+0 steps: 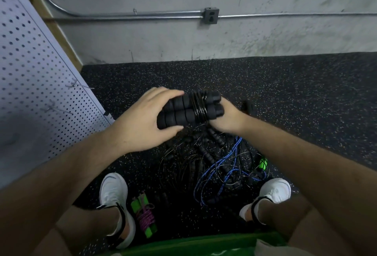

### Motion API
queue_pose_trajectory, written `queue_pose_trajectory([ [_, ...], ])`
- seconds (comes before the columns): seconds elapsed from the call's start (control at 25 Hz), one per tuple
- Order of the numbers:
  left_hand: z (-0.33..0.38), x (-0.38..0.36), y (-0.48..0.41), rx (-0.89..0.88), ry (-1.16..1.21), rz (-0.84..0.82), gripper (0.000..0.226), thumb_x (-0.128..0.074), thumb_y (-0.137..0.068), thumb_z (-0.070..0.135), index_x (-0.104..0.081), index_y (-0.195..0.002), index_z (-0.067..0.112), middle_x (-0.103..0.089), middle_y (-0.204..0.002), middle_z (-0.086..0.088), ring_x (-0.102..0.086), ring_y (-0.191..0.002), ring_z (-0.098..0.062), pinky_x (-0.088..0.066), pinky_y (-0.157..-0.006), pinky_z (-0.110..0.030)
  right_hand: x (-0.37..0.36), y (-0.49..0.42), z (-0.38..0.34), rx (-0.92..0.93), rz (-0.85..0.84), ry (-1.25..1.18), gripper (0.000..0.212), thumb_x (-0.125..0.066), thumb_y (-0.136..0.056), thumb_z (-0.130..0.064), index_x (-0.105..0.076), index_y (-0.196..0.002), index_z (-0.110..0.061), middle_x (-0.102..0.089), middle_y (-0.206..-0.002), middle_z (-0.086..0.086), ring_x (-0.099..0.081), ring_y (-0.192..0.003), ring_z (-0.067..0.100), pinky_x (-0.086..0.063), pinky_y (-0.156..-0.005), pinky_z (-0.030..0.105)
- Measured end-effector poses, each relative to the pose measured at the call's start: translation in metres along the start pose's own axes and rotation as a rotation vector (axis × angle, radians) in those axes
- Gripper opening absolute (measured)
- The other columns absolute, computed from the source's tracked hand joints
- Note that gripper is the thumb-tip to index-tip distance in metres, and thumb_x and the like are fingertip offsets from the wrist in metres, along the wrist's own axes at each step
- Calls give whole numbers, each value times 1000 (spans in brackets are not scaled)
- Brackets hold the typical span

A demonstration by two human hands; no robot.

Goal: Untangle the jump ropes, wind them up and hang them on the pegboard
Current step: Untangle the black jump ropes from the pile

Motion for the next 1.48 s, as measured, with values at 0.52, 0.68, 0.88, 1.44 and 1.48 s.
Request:
queue_pose_trajectory([
  [0.52, -77, 1, -11, 57, -301, 4, 71, -81, -78, 25, -52, -142, 17, -59, -118, -1, -49, -107, -24, -48, -95, -51, -32, 44, -67, -2, -231, 309, 33, -43, -105, -41, -65, -95, -18, -64, -77, -1, -60, -67, 15, -49, -61, 36],
  [0.68, -52, -20, -9, -69, -306, -79, 64, -78, -80, 28, -53, -138, 16, -56, -113, 3, -50, -104, -20, -50, -92, -48, 15, 25, -78, 180, -33, 710, 28, -43, -105, -42, -64, -101, -25, -63, -82, -11, -58, -72, 9, -40, -59, 28],
  [0.88, -13, -41, 1, -170, -182, -182, 63, -79, -82, 32, -54, -138, 19, -53, -116, 11, -47, -109, -11, -43, -102, -33, 33, 4, -54, 268, 45, 638, 22, -53, -101, -42, -70, -109, -32, -68, -107, -14, -61, -101, 9, -49, -82, 32],
  [1.44, -28, 9, -11, 135, -126, 35, 61, -81, -79, 25, -50, -131, 18, -47, -114, 11, -46, -114, -9, -40, -100, -26, -75, 23, -5, -112, -133, 48, 34, -35, -110, -30, -57, -89, -15, -48, -65, -4, -42, -53, 7, -35, -52, 26],
  [1.48, -38, 8, -11, 142, -151, 31, 62, -82, -79, 25, -50, -131, 18, -48, -114, 10, -48, -114, -11, -42, -101, -29, -78, 28, -14, -110, -138, 79, 34, -36, -109, -32, -57, -91, -13, -50, -68, -4, -45, -57, 8, -37, -57, 29],
])
Point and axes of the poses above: each hand's wrist, its own y-axis away from the middle knuckle, its own x-axis out of the back of the hand, z = x × y, the point moved 10 cm from there along -y, towards the middle knuckle
